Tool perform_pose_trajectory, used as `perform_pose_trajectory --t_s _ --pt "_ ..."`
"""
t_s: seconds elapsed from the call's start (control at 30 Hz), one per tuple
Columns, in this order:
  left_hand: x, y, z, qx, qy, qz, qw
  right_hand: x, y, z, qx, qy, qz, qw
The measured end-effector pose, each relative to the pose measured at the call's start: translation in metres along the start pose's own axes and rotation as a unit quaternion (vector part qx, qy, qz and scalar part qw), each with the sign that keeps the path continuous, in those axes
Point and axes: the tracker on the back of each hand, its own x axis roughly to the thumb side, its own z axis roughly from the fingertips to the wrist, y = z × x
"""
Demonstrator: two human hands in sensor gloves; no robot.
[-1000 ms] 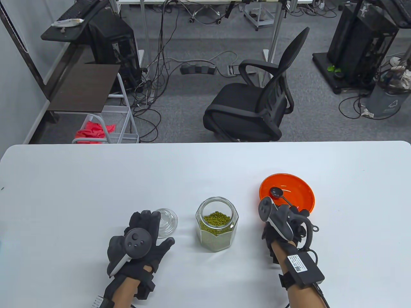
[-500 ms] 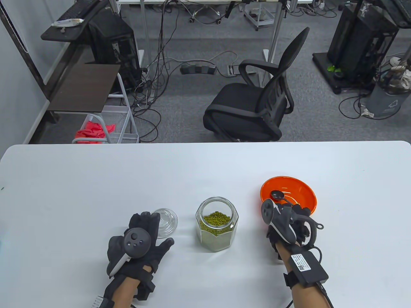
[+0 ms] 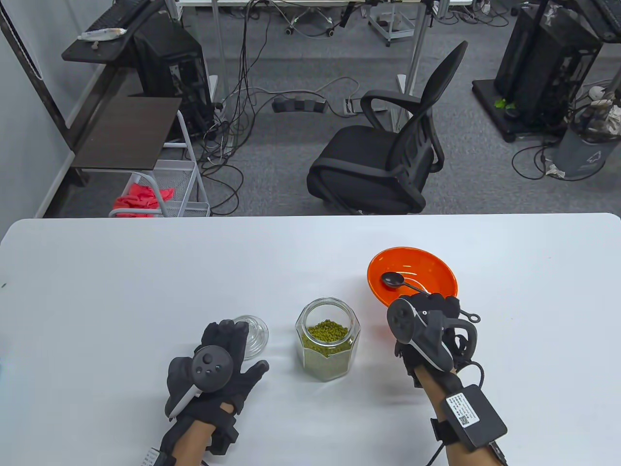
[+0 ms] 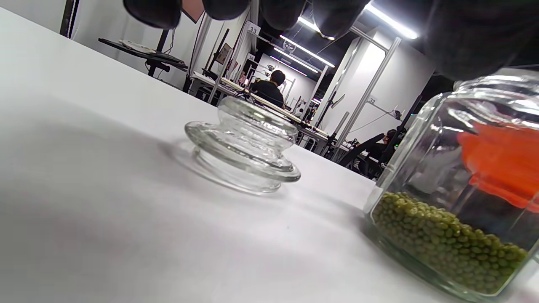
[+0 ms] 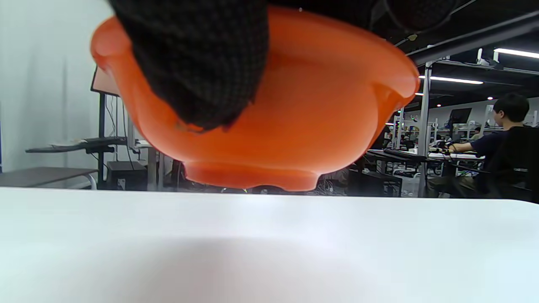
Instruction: Portion mung beans with measuring scoop (Bowl in hand)
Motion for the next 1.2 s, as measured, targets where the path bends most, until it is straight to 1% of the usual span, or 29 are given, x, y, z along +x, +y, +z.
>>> perform_pose_trajectory --t_s 0.13,0.2,0.33,0.43,0.53,0.73,0.83,1.0,1.07,1.2 --pt "0.01 0.015 -0.002 0.013 -0.013 0.026 0.999 0.01 -0.024 -0.001 -0.012 -0.023 -0.023 0.999" --pt "0.017 0.027 -0.005 0.027 -0.022 0.05 0.998 0.018 -0.039 0.0 -0.025 -0.044 -0.038 0.998" --pt "0.035 0.055 -0.015 0.023 -0.039 0.094 0.994 0.041 -0.069 0.005 -0.046 -0.089 -0.067 0.993" --pt "0.046 0.072 -0.02 0.022 -0.048 0.11 0.993 0.061 -0.086 0.011 -0.063 -0.129 -0.079 0.987" --pt "0.052 0.086 -0.024 0.027 -0.05 0.129 0.99 0.079 -0.096 0.017 -0.074 -0.158 -0.085 0.981" --pt "0.052 0.102 -0.026 0.03 -0.051 0.184 0.981 0.113 -0.102 0.032 -0.084 -0.208 -0.105 0.969" --pt "0.048 0.107 -0.023 0.056 -0.042 0.198 0.978 0.127 -0.102 0.038 -0.086 -0.225 -0.116 0.964" --pt "0.037 0.111 -0.02 0.078 0.0 0.215 0.974 0.146 -0.099 0.045 -0.077 -0.242 -0.147 0.956" --pt "0.034 0.11 -0.019 0.083 0.005 0.233 0.969 0.152 -0.097 0.047 -0.081 -0.243 -0.152 0.955" --pt "0.027 0.112 -0.016 0.102 0.023 0.241 0.965 0.16 -0.094 0.049 -0.082 -0.244 -0.161 0.953"
